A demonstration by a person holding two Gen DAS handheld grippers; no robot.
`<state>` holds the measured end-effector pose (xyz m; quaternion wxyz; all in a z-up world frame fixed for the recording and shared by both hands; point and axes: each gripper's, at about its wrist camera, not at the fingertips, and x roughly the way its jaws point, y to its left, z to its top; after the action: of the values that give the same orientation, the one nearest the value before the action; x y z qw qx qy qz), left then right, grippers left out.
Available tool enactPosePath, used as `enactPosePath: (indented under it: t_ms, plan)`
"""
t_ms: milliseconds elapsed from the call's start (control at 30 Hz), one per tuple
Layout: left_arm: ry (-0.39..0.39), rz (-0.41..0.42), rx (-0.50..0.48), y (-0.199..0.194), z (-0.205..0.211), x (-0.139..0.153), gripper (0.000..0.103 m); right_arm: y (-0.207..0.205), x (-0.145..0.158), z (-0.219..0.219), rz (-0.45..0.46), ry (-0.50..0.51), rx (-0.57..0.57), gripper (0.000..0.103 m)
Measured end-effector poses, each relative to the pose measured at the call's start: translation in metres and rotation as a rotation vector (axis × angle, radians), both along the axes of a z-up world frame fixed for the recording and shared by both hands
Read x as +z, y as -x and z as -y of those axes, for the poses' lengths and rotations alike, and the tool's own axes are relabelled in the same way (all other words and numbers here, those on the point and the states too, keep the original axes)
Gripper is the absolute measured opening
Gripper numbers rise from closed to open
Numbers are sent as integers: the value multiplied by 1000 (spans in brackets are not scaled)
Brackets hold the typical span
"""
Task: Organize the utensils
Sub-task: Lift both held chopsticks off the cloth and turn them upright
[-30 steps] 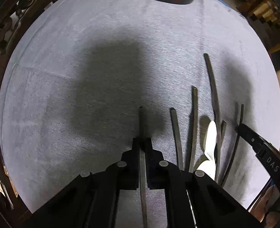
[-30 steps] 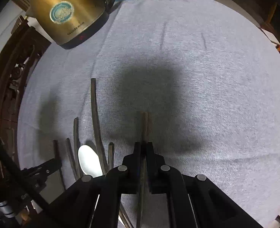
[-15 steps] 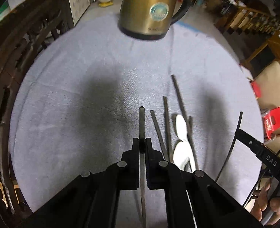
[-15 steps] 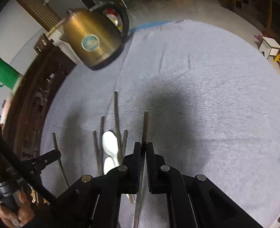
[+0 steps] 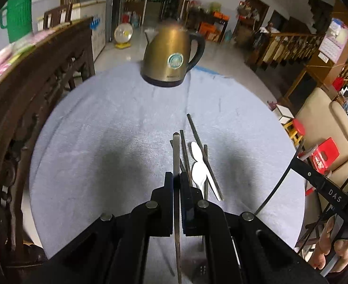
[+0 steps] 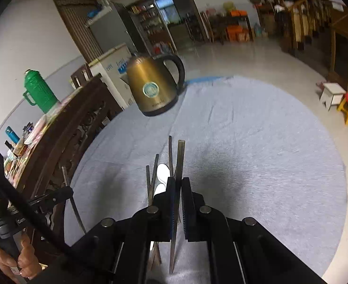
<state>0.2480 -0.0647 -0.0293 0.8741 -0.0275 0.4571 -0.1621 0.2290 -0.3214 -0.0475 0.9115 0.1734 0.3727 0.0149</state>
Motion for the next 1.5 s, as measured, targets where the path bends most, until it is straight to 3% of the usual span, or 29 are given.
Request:
enactPosePath:
  t_ms: [267, 767, 1233, 1367, 1500]
  plan:
    - [-1, 91, -9, 37, -7, 17, 5, 43, 28, -19, 99, 81, -8, 6]
    - [79, 232, -49, 72, -12, 83, 5, 91, 85, -23, 224, 151, -21, 6]
    - [159, 328, -89, 89, -6, 96, 5, 137, 135, -55, 332, 259, 49, 5]
    - [178, 314, -91, 87, -5, 87, 5, 121, 119, -47, 245, 223, 38, 5]
    - [183, 303, -90, 84, -6, 83, 5, 74, 66, -14, 30, 81, 19, 7]
